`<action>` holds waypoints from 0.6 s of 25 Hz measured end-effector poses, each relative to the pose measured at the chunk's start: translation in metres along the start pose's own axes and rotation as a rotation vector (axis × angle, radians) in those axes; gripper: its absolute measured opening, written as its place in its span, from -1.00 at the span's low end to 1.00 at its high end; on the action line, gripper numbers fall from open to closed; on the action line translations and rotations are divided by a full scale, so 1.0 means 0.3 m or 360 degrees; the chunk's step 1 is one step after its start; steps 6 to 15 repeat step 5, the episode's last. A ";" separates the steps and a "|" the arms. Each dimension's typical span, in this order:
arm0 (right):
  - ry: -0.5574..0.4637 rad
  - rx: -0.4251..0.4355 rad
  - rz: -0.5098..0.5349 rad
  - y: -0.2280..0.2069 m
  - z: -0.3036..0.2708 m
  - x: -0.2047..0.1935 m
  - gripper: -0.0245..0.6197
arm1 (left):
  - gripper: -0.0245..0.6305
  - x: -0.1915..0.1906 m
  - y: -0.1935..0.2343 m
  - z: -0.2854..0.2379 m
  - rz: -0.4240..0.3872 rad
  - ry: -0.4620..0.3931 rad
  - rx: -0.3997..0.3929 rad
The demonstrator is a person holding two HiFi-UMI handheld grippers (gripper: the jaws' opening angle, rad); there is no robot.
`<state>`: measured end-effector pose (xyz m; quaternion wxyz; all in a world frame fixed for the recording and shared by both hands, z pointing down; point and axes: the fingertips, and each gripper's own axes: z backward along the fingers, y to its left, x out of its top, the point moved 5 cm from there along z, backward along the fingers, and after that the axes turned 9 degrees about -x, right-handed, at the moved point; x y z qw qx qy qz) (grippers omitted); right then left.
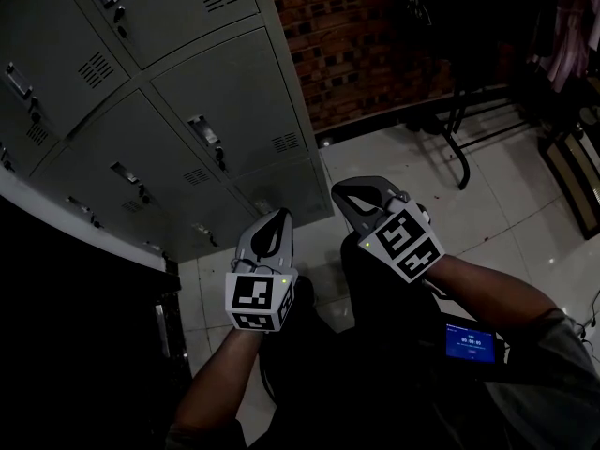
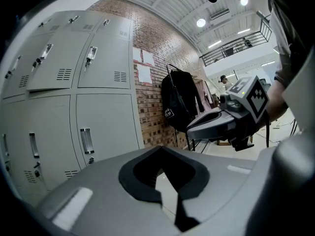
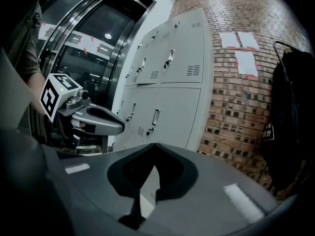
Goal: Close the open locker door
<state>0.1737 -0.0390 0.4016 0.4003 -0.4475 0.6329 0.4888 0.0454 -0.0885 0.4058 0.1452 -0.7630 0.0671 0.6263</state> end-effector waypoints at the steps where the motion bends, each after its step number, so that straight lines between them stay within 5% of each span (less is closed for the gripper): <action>1: -0.0001 0.0000 0.0000 -0.001 0.000 0.000 -0.90 | -0.92 -0.001 0.001 0.000 0.0003 0.0001 0.0002; 15: -0.0004 -0.0001 0.0001 -0.005 -0.001 0.000 -0.90 | -0.92 -0.005 0.008 0.000 0.0016 0.0004 0.0012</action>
